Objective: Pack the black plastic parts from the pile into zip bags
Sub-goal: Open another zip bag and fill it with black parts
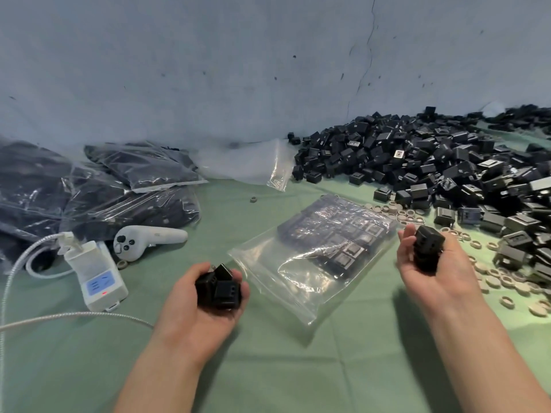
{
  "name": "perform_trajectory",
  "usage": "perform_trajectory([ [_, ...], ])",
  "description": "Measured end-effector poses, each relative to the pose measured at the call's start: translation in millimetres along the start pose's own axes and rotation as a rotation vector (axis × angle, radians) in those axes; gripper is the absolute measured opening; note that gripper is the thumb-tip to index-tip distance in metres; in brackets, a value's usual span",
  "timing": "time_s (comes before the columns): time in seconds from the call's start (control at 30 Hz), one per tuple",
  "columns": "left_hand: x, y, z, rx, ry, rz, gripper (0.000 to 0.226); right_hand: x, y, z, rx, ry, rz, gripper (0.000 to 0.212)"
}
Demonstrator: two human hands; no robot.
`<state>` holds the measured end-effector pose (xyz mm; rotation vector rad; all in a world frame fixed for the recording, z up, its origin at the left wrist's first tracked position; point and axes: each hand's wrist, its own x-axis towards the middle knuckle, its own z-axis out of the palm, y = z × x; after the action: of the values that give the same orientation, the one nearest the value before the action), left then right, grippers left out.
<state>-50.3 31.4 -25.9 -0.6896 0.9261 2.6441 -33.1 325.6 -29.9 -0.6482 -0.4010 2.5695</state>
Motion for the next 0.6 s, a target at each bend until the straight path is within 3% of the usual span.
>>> perform_trajectory([
  [0.2,-1,5,19,-0.027,-0.107,0.142,0.015,-7,12,10,0.000,-0.054,-0.032,0.041],
  [0.37,-7,-31,57,0.197,-0.258,0.448,0.009,-35,55,34,-0.058,-0.104,0.164,0.021],
  [0.43,-13,-55,67,0.416,-0.317,0.726,0.014,-44,78,37,-0.056,-0.087,0.239,0.014],
  [0.53,-17,-81,69,1.028,-0.459,1.237,0.024,-57,97,37,-0.038,-0.204,0.340,0.018],
  [0.6,-15,-86,70,1.266,-0.462,1.391,0.027,-59,96,34,-0.049,-0.305,0.374,0.023],
])
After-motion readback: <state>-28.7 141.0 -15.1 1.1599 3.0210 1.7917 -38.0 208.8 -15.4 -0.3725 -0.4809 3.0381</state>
